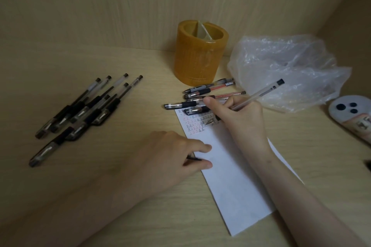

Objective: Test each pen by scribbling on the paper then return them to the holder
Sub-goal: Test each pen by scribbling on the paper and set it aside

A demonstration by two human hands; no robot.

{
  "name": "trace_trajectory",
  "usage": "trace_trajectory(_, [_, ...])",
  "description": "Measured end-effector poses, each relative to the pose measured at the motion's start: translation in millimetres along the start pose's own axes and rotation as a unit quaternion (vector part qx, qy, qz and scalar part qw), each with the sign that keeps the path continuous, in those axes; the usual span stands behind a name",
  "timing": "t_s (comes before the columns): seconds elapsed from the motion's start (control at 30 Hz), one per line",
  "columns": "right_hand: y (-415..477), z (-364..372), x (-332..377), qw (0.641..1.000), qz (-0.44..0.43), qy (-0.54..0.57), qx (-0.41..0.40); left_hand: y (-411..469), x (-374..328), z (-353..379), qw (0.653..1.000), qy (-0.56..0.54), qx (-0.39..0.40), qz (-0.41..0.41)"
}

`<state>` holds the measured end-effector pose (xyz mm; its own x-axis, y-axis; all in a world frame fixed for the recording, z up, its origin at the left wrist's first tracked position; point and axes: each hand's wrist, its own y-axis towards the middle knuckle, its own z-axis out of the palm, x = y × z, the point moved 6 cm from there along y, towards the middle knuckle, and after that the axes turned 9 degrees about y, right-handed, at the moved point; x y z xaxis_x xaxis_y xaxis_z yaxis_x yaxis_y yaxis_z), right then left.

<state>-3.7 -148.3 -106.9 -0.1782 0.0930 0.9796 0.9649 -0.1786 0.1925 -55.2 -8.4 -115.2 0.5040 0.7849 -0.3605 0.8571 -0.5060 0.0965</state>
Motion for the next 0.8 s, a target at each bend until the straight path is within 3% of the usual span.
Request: trace_trajectory(0.8, [0.2, 2.6, -9.8, 0.996, -0.066, -0.054, -0.003, 0.4, 2.2, 2.2, 0.999, -0.025, 0.030, -0.027])
